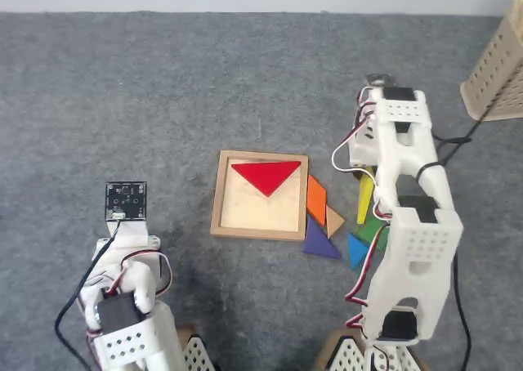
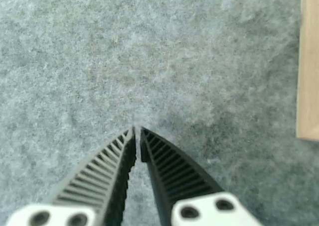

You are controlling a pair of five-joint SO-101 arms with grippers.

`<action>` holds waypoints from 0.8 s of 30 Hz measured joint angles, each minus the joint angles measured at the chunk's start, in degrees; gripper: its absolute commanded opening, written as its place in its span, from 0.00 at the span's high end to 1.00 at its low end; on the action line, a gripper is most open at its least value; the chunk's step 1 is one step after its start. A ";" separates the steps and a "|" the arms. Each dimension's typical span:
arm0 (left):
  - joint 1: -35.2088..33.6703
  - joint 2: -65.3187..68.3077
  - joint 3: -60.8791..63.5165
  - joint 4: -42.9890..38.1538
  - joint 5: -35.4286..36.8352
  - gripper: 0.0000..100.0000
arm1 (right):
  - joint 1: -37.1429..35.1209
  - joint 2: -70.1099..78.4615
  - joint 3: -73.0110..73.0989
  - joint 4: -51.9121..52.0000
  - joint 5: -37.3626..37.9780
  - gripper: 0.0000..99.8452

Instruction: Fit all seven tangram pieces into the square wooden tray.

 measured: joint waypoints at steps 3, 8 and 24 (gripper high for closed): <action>0.00 0.00 0.00 0.00 0.00 0.99 | 0.62 -1.85 0.00 0.70 0.00 0.99; 0.00 0.00 0.00 0.00 0.00 0.99 | 0.35 -5.45 0.00 3.08 0.00 0.99; 0.00 0.00 0.00 0.00 0.00 0.99 | -21.36 -40.79 29.71 -13.45 -3.87 0.99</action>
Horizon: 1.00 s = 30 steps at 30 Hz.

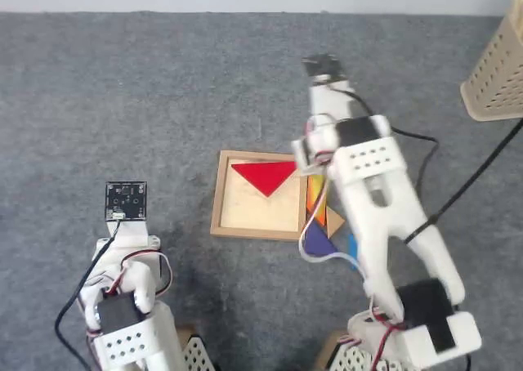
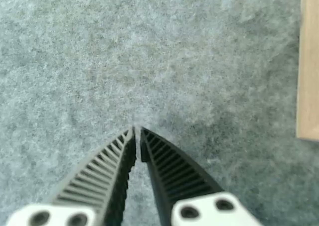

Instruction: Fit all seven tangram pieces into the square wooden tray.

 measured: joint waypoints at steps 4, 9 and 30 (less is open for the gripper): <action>0.00 0.00 0.00 0.00 0.00 0.99 | -6.24 1.49 0.09 -5.36 -1.85 0.99; 0.00 0.00 0.00 0.00 0.00 0.99 | -13.45 11.52 -2.29 -11.25 -9.14 0.99; 0.00 0.00 0.00 0.00 0.00 0.99 | -17.05 34.02 -23.03 -11.43 -18.20 0.83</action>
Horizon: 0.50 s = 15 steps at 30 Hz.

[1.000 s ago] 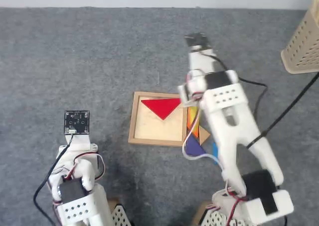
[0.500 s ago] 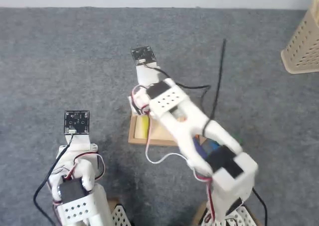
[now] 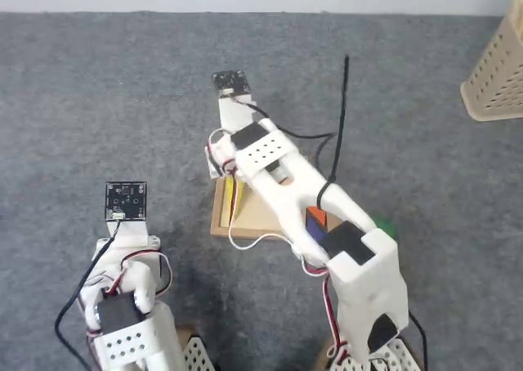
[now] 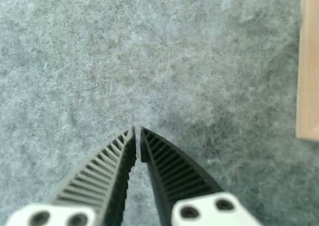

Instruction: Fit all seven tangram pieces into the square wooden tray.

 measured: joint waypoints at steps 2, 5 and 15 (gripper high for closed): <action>0.00 0.00 0.00 0.00 0.00 0.99 | 0.79 0.00 -1.14 0.97 0.35 0.82; 0.00 0.00 0.00 0.00 0.00 0.99 | 1.23 0.00 -3.52 3.78 2.73 0.83; 0.00 0.00 0.00 0.00 0.00 0.99 | 10.11 -4.48 -7.74 15.21 13.54 0.99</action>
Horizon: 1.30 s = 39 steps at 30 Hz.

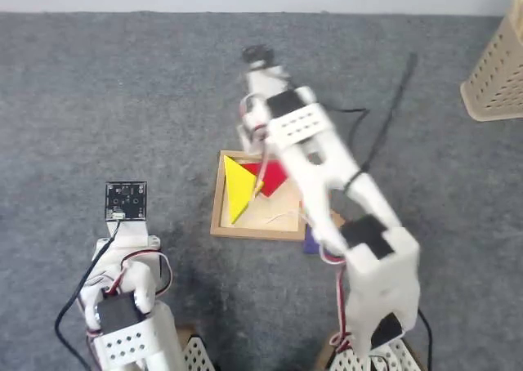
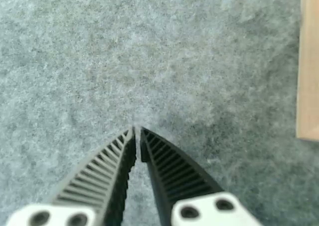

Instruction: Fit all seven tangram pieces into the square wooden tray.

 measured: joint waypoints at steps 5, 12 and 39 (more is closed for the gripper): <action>0.00 0.00 0.00 0.00 0.00 0.99 | 1.05 -11.25 13.71 -6.33 3.16 0.99; 0.00 0.00 0.00 0.00 0.00 0.99 | 1.23 -26.46 46.07 -33.14 3.52 0.99; 0.00 0.00 0.00 0.00 0.00 0.99 | -2.99 -16.26 56.18 -58.02 7.47 0.99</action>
